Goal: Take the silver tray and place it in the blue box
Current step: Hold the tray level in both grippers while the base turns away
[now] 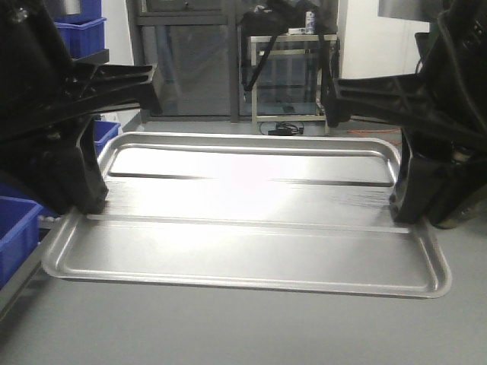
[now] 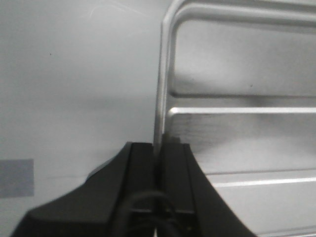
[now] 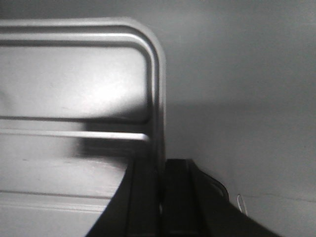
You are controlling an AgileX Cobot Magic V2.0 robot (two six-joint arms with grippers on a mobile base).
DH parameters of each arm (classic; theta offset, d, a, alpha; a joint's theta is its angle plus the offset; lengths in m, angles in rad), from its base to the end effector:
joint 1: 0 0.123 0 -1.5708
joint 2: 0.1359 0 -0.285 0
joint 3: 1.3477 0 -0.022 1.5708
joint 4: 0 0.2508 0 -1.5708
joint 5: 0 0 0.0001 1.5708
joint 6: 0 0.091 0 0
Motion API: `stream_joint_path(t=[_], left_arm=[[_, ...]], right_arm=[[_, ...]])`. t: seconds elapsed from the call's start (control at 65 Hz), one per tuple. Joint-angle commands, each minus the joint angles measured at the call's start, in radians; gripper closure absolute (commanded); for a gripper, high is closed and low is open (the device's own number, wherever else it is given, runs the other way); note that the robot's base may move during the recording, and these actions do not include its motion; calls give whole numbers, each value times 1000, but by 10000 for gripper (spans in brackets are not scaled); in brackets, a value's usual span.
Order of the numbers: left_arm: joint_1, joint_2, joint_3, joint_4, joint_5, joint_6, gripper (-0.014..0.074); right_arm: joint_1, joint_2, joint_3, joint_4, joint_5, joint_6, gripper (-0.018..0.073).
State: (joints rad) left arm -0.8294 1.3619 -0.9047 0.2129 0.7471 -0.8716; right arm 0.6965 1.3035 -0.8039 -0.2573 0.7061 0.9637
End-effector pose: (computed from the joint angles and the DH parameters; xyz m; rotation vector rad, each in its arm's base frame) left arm 0.1861 -0.1839 0.2565 0.1090 2.6917 -0.3056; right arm 0.1951 0.1435 0.2451 0.1460 2.6688 0.2608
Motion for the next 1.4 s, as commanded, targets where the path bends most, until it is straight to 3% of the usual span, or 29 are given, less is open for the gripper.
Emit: stream_joint_path(t=[0.0, 1.385], left_arm=[[-3, -34, -22, 33, 8, -2, 700], [-3, -32, -22, 33, 3, -2, 700]], right_arm=[[-5, -33, -22, -53, 8, -2, 501], [-5, -33, -22, -53, 8, -2, 501]])
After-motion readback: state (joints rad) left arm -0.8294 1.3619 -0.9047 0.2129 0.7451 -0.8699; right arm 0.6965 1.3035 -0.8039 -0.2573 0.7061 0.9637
